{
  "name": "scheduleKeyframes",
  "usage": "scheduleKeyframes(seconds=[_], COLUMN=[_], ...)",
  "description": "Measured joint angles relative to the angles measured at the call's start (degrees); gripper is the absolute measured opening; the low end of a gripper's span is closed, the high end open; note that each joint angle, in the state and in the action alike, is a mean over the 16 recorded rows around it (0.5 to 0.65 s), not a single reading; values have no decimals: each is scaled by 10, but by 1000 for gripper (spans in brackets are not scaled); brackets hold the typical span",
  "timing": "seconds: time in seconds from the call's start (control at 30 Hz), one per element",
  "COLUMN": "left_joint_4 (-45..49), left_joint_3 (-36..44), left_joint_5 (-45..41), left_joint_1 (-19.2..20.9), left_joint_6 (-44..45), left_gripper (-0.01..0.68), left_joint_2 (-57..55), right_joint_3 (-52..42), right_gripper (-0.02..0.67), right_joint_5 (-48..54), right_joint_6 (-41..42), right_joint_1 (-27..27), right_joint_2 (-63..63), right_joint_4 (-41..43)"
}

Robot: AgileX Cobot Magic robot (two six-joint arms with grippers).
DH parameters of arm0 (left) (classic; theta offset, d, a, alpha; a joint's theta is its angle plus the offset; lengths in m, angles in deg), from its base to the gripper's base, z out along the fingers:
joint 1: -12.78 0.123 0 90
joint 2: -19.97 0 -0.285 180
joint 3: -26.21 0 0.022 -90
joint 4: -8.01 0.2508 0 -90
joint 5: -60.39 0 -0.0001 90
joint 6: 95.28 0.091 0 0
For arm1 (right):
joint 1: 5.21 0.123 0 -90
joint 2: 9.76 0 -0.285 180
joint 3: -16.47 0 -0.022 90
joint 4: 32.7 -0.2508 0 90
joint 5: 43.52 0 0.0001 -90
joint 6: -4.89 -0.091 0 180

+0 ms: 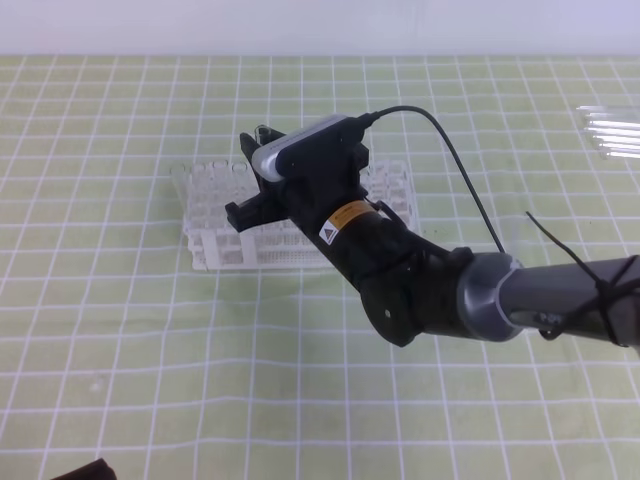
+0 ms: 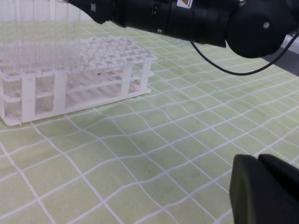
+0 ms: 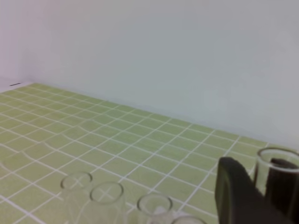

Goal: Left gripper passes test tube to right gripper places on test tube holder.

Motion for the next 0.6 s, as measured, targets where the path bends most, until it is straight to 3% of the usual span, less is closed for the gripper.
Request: scheduleKeyframes(seconds=[0.6], left_joint_4=[0], left_joint_3=[-1], left_joint_5=[-1], left_joint_1=[0], left_joint_6=[0], left_gripper=[0], left_joint_2=[1], right_joint_3=[0], right_gripper=[24], right_joint_5=[-4], right_joint_6=[0], right_joint_1=[0], right_joint_2=[7], right_joint_4=[-14])
